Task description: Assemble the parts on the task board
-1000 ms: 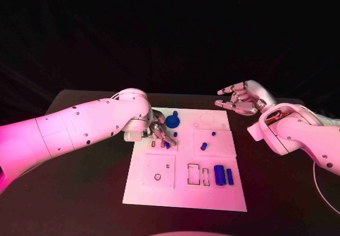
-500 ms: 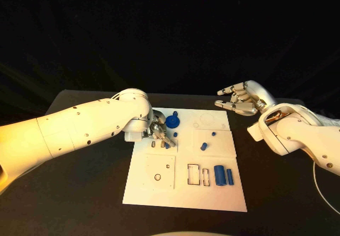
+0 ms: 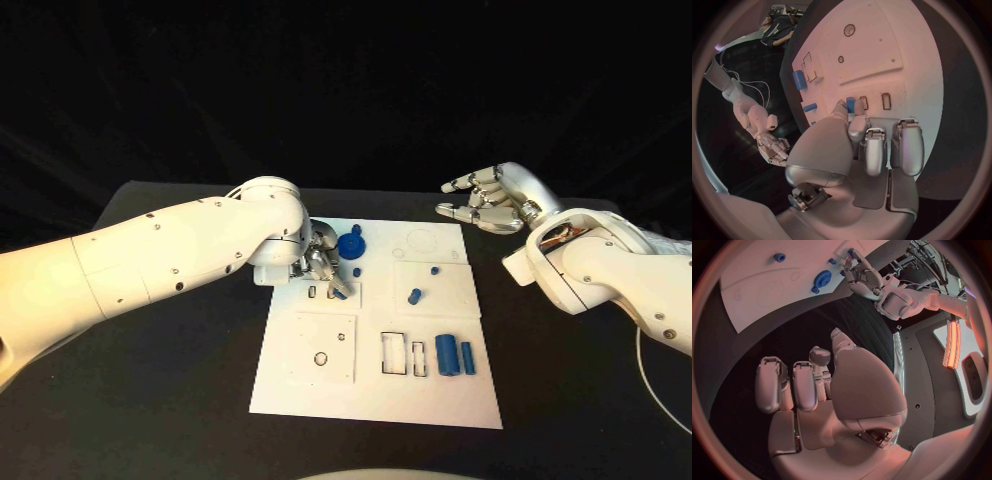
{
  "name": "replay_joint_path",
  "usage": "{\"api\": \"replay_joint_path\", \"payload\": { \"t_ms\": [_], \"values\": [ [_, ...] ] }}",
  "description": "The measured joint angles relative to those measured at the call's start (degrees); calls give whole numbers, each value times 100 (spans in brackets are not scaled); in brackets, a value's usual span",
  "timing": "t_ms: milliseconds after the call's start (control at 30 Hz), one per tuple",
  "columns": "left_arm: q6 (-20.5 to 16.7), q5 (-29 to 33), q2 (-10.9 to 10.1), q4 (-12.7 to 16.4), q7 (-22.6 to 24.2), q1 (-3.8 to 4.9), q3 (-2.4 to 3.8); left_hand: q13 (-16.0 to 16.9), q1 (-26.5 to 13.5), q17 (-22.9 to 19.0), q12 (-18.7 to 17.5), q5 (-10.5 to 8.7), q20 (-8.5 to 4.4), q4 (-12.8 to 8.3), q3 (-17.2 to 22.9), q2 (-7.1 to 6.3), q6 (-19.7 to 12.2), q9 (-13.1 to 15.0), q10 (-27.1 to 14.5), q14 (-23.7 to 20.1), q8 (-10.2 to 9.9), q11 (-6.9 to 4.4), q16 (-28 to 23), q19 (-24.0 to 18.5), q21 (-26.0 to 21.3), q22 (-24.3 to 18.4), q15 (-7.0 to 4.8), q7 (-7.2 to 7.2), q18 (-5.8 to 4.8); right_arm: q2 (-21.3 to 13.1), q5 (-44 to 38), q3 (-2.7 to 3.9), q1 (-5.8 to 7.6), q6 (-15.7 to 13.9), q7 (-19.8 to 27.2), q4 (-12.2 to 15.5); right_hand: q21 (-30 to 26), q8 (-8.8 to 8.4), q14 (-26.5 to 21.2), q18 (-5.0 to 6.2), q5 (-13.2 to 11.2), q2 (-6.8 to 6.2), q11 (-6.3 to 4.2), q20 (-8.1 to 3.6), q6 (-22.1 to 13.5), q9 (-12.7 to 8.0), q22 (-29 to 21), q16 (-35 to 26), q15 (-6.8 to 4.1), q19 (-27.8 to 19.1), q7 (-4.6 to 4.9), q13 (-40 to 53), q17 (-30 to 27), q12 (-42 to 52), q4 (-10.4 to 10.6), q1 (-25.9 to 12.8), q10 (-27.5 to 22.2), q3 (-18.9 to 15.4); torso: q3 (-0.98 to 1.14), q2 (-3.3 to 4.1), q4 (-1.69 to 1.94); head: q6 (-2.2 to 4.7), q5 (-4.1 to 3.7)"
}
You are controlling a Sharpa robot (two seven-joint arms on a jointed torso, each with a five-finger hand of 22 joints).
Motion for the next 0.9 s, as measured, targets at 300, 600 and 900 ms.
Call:
{"api": "replay_joint_path", "payload": {
  "t_ms": [300, 600, 900],
  "values": [
    [-248, 92, -153, 101, 0, -19, -17, 28, -592, 5, -30, 18, 34, 517, 2317, -1063, 38, 338, 55, -9, -9, 52, 0, 9, 0, 0, 31, 72, 0, 14, 1, -2, -7, 20, -2, -22, 0, 0, 0, 0, 104, 10, -22, 0, 0, -1, -3, 0, 0, 0, 0, 4, 0, 0, -19, -10, 22, -19, 4, 1, 2, -1, 10],
    [-961, 293, -454, 399, 46, -27, -24, 114, -964, 4, 40, 14, 34, 321, 2915, -1245, 49, 538, 116, -9, 103, 31, 0, 9, 0, 0, 30, 81, 0, 12, 3, -5, -12, 39, -7, -33, 0, 0, 0, 0, 232, 24, -22, 0, 0, -1, -6, 0, 0, 0, 0, 4, 0, 0, -24, -24, 21, -24, 8, 0, 9, 16, -18],
    [-1749, 267, -794, 836, 129, -135, -78, 162, -1079, 4, 68, 25, 33, 205, 3093, -1316, 79, 586, 169, -9, 126, 20, 0, 9, 1, 0, 30, 73, 0, -17, 5, -7, -14, 46, -12, -33, 0, 0, 0, 0, 232, 23, -21, 0, 0, -2, -6, 0, 0, 0, 0, 3, 0, 0, -24, -24, 21, -24, 28, -19, 38, -25, 12]
  ]
}}
